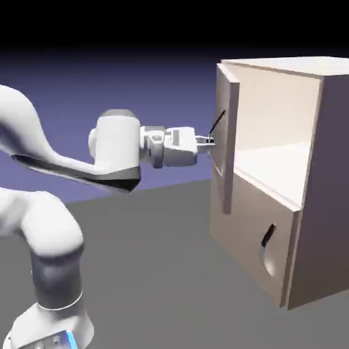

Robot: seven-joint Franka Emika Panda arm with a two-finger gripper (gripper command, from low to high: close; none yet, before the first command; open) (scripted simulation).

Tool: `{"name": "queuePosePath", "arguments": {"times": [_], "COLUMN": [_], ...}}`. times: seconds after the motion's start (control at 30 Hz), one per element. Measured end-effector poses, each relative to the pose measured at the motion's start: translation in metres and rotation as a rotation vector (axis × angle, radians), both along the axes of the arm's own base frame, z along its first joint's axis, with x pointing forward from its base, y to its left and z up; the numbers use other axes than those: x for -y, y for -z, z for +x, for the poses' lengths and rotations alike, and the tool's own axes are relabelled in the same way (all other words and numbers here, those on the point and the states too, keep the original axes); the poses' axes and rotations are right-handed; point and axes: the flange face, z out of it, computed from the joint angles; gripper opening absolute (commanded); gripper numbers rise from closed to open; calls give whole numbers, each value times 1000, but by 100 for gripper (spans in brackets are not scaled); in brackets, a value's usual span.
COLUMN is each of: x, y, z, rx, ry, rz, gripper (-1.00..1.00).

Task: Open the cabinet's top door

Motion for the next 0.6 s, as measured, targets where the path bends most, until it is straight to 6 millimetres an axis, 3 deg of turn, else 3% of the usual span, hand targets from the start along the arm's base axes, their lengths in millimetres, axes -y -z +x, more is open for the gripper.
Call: {"name": "queuePosePath", "arguments": {"times": [0.6], "x": [-53], "y": [0], "z": [-42], "rx": [1], "ry": [170], "rz": [0], "gripper": [-100]}}
